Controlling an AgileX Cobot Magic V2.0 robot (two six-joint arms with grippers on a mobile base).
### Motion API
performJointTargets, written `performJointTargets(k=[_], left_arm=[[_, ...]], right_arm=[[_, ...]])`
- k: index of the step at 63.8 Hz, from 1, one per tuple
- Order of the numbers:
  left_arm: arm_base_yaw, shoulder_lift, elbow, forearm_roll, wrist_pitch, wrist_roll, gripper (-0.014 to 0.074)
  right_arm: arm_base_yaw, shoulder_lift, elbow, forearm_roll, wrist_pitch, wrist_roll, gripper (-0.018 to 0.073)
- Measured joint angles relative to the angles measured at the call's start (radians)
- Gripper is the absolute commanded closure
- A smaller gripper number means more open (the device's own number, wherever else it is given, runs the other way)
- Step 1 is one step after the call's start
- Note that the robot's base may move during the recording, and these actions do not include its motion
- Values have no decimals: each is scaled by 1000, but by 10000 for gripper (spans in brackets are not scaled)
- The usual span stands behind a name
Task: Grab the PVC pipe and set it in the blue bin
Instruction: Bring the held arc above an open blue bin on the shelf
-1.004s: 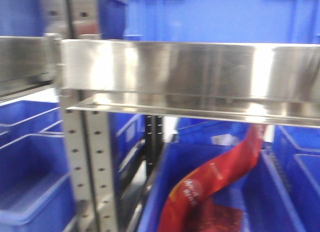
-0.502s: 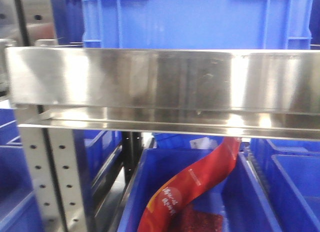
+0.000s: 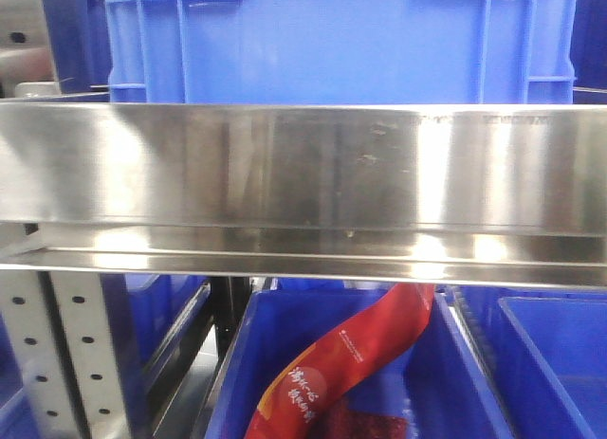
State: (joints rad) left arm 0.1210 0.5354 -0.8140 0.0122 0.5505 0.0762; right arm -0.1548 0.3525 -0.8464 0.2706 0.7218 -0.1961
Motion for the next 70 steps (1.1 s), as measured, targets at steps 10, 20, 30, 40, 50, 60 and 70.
performJointTargets(k=[10,20,30,40,50,60,70], left_arm=[[0,0,0,0,0,0,707],[0,0,0,0,0,0,707],[0,0,0,0,0,0,707],[0,0,0,0,0,0,707],[0,0,0,0,0,0,707],[0,0,0,0,0,0,707],[0,0,0,0,0,0,707]], right_arm=[[0,0,0,0,0,0,728],[0,0,0,0,0,0,728],[0,0,0,0,0,0,728],[0,0,0,0,0,0,728],[0,0,0,0,0,0,728],[0,0,0,0,0,0,728],[0,0,0,0,0,0,728]])
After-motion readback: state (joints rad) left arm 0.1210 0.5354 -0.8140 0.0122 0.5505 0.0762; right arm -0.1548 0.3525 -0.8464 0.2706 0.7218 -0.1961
